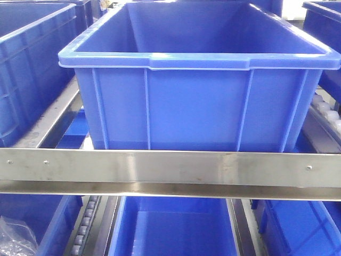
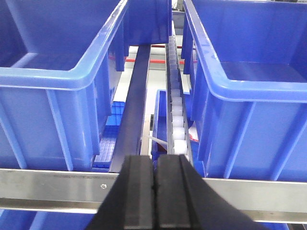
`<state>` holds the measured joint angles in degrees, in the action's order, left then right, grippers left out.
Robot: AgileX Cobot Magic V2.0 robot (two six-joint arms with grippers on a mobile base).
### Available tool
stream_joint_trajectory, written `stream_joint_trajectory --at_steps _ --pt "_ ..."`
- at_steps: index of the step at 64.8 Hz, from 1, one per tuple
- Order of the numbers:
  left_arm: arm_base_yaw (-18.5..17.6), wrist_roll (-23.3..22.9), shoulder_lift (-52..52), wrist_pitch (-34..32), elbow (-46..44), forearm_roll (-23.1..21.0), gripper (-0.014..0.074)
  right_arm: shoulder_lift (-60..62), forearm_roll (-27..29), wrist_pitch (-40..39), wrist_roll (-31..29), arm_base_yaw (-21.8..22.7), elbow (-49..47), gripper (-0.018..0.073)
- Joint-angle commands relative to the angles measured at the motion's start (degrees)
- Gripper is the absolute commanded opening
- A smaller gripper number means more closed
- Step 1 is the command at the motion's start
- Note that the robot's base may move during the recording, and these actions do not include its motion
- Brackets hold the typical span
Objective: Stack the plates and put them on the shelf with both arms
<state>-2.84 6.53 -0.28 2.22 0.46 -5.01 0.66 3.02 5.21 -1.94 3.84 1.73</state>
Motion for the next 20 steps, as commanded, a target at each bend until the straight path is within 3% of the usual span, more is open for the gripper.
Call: stream_joint_trajectory --at_steps 1,20 --pt "-0.42 -0.17 -1.26 -4.93 0.14 -0.20 0.0082 1.05 -0.03 -5.21 -0.54 0.12 -0.04 0.0053" --pt "-0.42 -0.17 -1.26 -4.93 0.14 -0.20 0.0082 1.05 -0.03 -5.21 -0.54 0.12 -0.04 0.0053"
